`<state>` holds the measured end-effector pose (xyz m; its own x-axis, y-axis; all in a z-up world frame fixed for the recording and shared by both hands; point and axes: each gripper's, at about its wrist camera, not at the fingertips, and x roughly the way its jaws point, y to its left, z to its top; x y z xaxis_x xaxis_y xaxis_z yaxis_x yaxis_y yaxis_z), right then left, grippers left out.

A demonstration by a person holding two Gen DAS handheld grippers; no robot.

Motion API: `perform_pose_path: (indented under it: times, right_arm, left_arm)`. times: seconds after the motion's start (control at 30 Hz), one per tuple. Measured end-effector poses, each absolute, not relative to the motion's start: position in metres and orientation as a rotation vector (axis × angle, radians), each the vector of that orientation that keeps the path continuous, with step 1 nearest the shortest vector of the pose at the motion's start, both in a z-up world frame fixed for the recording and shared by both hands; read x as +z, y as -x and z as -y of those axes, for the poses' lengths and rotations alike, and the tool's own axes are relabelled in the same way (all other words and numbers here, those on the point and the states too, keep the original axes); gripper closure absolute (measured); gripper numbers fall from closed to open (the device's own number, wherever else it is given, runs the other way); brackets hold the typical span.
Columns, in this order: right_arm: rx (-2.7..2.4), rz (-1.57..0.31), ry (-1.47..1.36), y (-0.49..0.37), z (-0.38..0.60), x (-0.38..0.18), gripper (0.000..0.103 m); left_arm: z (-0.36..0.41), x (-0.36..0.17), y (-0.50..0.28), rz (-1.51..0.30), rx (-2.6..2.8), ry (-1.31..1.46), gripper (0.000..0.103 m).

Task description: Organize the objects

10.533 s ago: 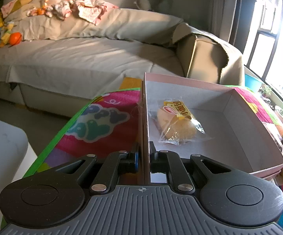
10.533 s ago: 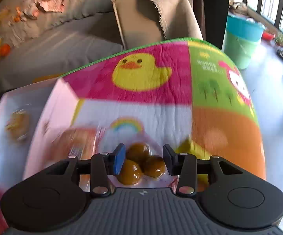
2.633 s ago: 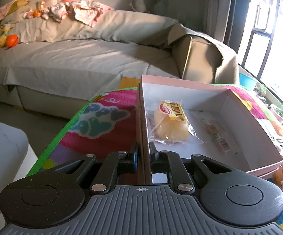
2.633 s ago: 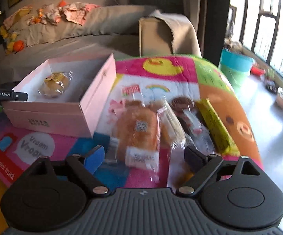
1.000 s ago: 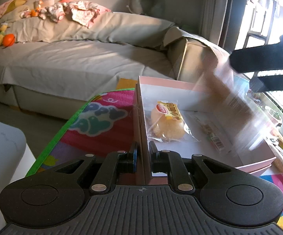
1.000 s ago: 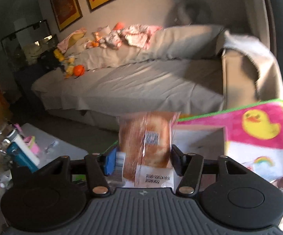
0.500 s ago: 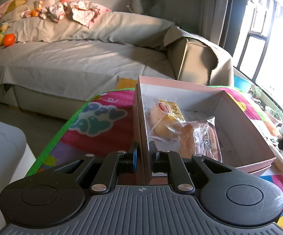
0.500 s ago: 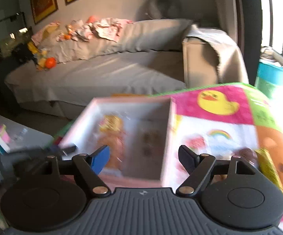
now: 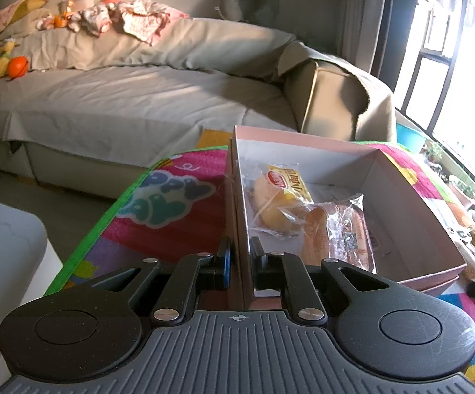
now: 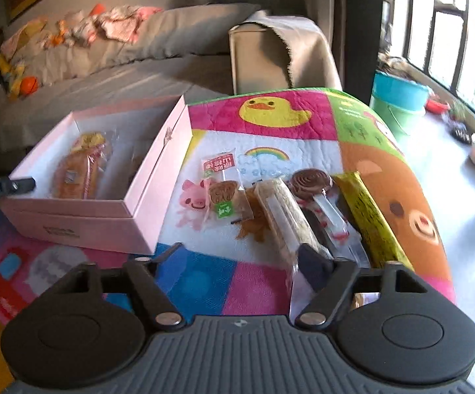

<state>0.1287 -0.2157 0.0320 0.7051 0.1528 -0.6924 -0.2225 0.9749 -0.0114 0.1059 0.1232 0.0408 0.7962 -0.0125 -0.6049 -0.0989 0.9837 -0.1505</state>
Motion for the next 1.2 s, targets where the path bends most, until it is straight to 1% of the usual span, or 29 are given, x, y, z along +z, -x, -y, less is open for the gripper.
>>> perform_pose_path:
  times: [0.03,0.13,0.27,0.37,0.4,0.47,0.5,0.63,1.0,1.03,1.07,1.13,1.2]
  right_arm:
    - [0.213,-0.753,0.133,-0.134,0.212,0.030,0.049]
    - [0.236,-0.721,0.167,-0.158,0.206,0.028,0.049]
    - [0.251,-0.755,-0.023,-0.203,0.214,0.030,0.051]
    - [0.260,-0.784,-0.075,-0.225,0.210,0.025,0.051]
    - [0.265,-0.792,-0.073,-0.228,0.207,0.023,0.053]
    - [0.274,-0.826,-0.064,-0.229,0.203,0.017,0.073]
    - [0.273,-0.833,-0.071,-0.228,0.203,0.014,0.075]
    - [0.281,-0.853,-0.135,-0.207,0.217,0.015,0.076]
    - [0.287,-0.878,-0.073,-0.105,0.248,0.024,0.076]
    - [0.274,-0.875,-0.064,-0.100,0.250,0.025,0.076]
    - [0.260,-0.870,-0.055,-0.093,0.253,0.026,0.072]
    - [0.231,-0.860,-0.028,-0.082,0.256,0.027,0.059]
    - [0.213,-0.848,-0.019,-0.075,0.260,0.027,0.034]
  left_arm:
    - [-0.123,0.041,-0.106,-0.649,0.047,0.179,0.090]
    - [-0.123,0.041,-0.106,-0.649,0.047,0.179,0.090]
    - [-0.123,0.041,-0.106,-0.650,0.051,0.175,0.090]
    - [-0.123,0.041,-0.105,-0.650,0.050,0.174,0.090]
    - [-0.123,0.041,-0.105,-0.650,0.050,0.173,0.090]
    - [-0.124,0.042,-0.105,-0.648,0.048,0.173,0.090]
    - [-0.124,0.041,-0.105,-0.648,0.048,0.173,0.090]
    - [-0.123,0.041,-0.104,-0.647,0.049,0.172,0.090]
    - [-0.123,0.041,-0.104,-0.648,0.049,0.173,0.090]
    - [-0.123,0.041,-0.104,-0.647,0.049,0.172,0.090]
    - [-0.123,0.041,-0.104,-0.647,0.049,0.173,0.090]
    - [-0.123,0.041,-0.104,-0.647,0.048,0.172,0.090]
    - [-0.123,0.041,-0.104,-0.647,0.049,0.172,0.090]
